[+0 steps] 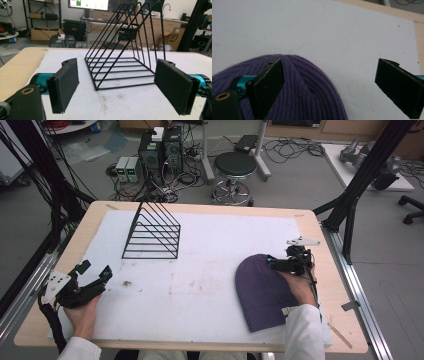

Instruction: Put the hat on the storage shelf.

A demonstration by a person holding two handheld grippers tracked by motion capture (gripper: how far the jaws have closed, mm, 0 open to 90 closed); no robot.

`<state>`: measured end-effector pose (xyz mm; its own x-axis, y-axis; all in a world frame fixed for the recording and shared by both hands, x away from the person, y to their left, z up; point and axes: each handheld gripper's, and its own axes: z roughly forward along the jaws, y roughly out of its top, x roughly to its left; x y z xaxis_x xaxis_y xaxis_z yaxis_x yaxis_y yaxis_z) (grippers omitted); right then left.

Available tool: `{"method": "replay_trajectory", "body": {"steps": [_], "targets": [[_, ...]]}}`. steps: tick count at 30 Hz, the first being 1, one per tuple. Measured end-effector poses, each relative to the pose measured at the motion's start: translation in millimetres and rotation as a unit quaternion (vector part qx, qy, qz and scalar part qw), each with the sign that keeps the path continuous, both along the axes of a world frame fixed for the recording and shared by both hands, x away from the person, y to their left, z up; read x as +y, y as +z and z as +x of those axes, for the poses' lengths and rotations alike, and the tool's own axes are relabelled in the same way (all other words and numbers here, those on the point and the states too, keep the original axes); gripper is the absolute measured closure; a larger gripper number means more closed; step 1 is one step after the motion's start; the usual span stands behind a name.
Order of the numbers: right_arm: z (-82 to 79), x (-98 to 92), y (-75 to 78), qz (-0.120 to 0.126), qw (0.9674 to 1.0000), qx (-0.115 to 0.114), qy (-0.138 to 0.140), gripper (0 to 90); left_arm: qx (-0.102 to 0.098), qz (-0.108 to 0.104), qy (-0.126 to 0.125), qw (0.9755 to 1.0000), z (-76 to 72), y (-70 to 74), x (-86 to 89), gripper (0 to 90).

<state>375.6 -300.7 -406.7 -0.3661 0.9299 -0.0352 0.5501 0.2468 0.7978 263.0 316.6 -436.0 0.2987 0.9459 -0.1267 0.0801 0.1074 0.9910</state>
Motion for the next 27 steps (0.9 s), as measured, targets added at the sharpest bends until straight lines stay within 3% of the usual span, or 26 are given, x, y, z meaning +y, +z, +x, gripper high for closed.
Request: {"method": "replay_trajectory", "body": {"steps": [4, 5, 11, 19, 25, 27], "targets": [[4.2, -0.9, -5.4, 0.013, 0.9997, 0.020, 0.003, 8.0, 0.000, -0.003, -0.003, 1.0000, 0.2, -0.1, -0.3, 20.0], [7.2, -0.8, -9.6, 0.010, 0.9992, 0.039, -0.004, 8.0, -0.001, -0.005, -0.005, 1.0000, -0.2, 0.0, -0.5, 20.0], [13.5, 5.9, -24.0, -0.023, 0.9952, 0.095, 0.002, 8.0, -0.001, -0.003, -0.008, 1.0000, -0.2, 0.0, -1.7, 19.9], [16.6, 4.7, -27.6, -0.014, 0.9934, 0.114, 0.001, 8.1, -0.002, -0.001, -0.010, 0.9999, -1.1, 0.3, -3.9, 20.0], [18.6, 5.1, -29.6, -0.002, 0.9911, 0.129, 0.030, 23.8, 0.000, 0.003, -0.010, 0.9999, -1.9, 0.2, -5.6, 20.0], [17.4, 6.2, -28.0, 0.007, 0.9897, 0.136, 0.043, 37.5, -0.001, 0.002, -0.010, 0.9999, -2.3, 0.3, -5.8, 20.0]]}}
